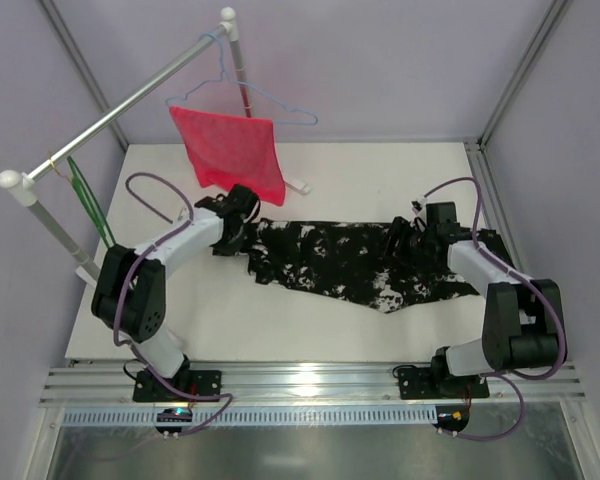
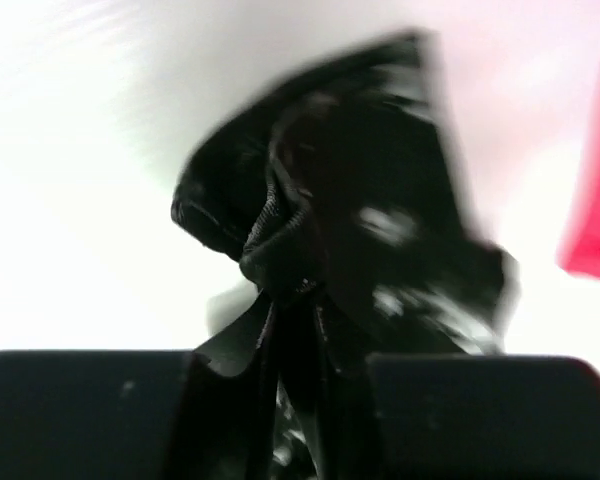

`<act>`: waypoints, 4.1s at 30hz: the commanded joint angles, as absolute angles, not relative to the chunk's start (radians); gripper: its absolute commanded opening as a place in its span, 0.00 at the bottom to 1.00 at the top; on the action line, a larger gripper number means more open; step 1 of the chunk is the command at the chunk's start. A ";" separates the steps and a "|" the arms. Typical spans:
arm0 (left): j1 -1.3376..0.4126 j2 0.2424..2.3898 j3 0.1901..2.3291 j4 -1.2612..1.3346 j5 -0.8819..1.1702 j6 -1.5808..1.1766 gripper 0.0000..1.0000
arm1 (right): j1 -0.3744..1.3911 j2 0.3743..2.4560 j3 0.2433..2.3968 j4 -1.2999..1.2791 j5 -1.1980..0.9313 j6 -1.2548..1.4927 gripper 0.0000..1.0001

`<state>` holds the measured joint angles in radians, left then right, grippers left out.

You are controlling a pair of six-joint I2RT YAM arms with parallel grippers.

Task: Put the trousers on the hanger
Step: Fold the trousers

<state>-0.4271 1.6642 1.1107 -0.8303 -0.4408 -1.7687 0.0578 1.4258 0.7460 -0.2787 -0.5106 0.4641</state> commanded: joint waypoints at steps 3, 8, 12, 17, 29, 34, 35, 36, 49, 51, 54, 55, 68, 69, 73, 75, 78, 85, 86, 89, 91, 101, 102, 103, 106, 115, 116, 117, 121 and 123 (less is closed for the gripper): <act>-0.572 1.709 1.437 -0.972 -0.699 -1.484 0.07 | 0.063 1.348 0.735 -0.239 -0.546 0.488 0.65; -0.759 1.767 1.511 -0.919 -0.790 -1.323 0.06 | 0.063 1.336 0.723 -0.250 -0.541 0.483 0.65; -0.885 1.786 1.434 -0.657 -0.730 -1.146 0.08 | 0.063 1.339 0.716 -0.271 -0.532 0.468 0.66; -1.026 1.761 1.284 -0.350 -0.591 -0.904 0.18 | 0.061 1.319 0.693 -0.307 -0.509 0.472 0.69; -1.092 1.654 1.255 -0.307 -0.400 -0.718 0.58 | 0.087 1.132 0.706 -0.328 -0.463 0.549 0.69; -0.961 1.574 1.337 -0.510 -0.407 -0.777 0.65 | 0.271 1.173 0.823 -0.373 -0.304 0.500 0.69; -0.930 1.566 1.351 -0.561 -0.402 -0.797 0.65 | 0.313 1.201 0.839 -0.373 -0.273 0.499 0.69; -0.899 1.557 1.358 -0.593 -0.378 -0.810 0.65 | 0.349 1.215 0.854 -0.371 -0.247 0.499 0.68; -0.655 1.439 1.247 -0.723 -0.198 -0.802 0.66 | 0.863 1.560 1.012 -0.348 0.130 0.293 0.64; -0.625 1.439 1.213 -0.704 -0.173 -0.804 0.66 | 0.922 1.591 1.002 -0.342 0.193 0.291 0.64; -0.583 1.447 1.172 -0.689 -0.150 -0.818 0.66 | 0.969 1.637 0.994 -0.331 0.251 0.288 0.64; -0.566 1.453 1.161 -0.687 -0.143 -0.824 0.66 | 0.976 1.661 0.997 -0.334 0.261 0.291 0.64; -0.394 1.532 1.101 -0.664 -0.077 -0.831 0.65 | 1.029 1.807 1.034 -0.376 0.416 0.340 0.19; -0.393 1.540 1.104 -0.666 -0.089 -0.830 0.65 | 1.028 1.802 1.043 -0.382 0.423 0.342 0.12; -0.388 1.555 1.103 -0.675 -0.121 -0.824 0.66 | 1.028 1.758 1.083 -0.446 0.465 0.339 0.04; -0.385 1.555 1.103 -0.670 -0.121 -0.822 0.66 | 1.014 1.727 1.112 -0.471 0.469 0.339 0.04; -0.377 1.554 1.100 -0.666 -0.124 -0.821 0.66 | 0.964 1.652 1.129 -0.500 0.421 0.356 0.04; -0.341 1.566 1.092 -0.686 -0.153 -0.824 0.68 | 0.718 1.476 1.063 -0.445 0.158 0.380 0.04; -0.334 1.568 1.089 -0.684 -0.159 -0.828 0.69 | 0.681 1.447 1.030 -0.434 0.135 0.377 0.04; -0.313 1.571 1.077 -0.669 -0.164 -0.845 0.69 | 0.548 1.407 0.968 -0.420 0.088 0.379 0.04; -0.307 1.578 1.074 -0.661 -0.179 -0.851 0.70 | 0.451 1.384 0.931 -0.414 0.065 0.388 0.04; -0.299 1.617 1.020 -0.611 -0.225 -0.954 0.70 | 0.345 1.218 0.765 -0.436 -0.017 0.469 0.54; -0.298 1.620 1.017 -0.606 -0.229 -0.965 0.70 | 0.347 1.209 0.775 -0.455 -0.009 0.472 0.55; -0.296 1.624 1.016 -0.598 -0.229 -0.980 0.70 | 0.345 1.194 0.784 -0.466 -0.006 0.471 0.56; -0.298 1.650 1.006 -0.566 -0.222 -1.035 0.69 | 0.345 1.167 0.813 -0.479 -0.020 0.457 0.57; -0.298 1.755 1.031 -0.575 -0.252 -1.129 0.35 | 0.345 1.077 0.830 -0.488 -0.051 0.430 0.57; -0.298 1.756 1.035 -0.586 -0.262 -1.127 0.28 | 0.345 1.075 0.834 -0.492 -0.046 0.428 0.58; -0.298 1.753 1.049 -0.595 -0.277 -1.124 0.21 | 0.344 1.071 0.836 -0.495 -0.043 0.425 0.58; -0.319 1.717 1.110 -0.641 -0.328 -1.091 0.01 | 0.345 1.074 0.838 -0.492 -0.048 0.431 0.58; -0.339 1.697 1.147 -0.679 -0.372 -1.065 0.00 | 0.345 1.077 0.836 -0.483 -0.046 0.436 0.58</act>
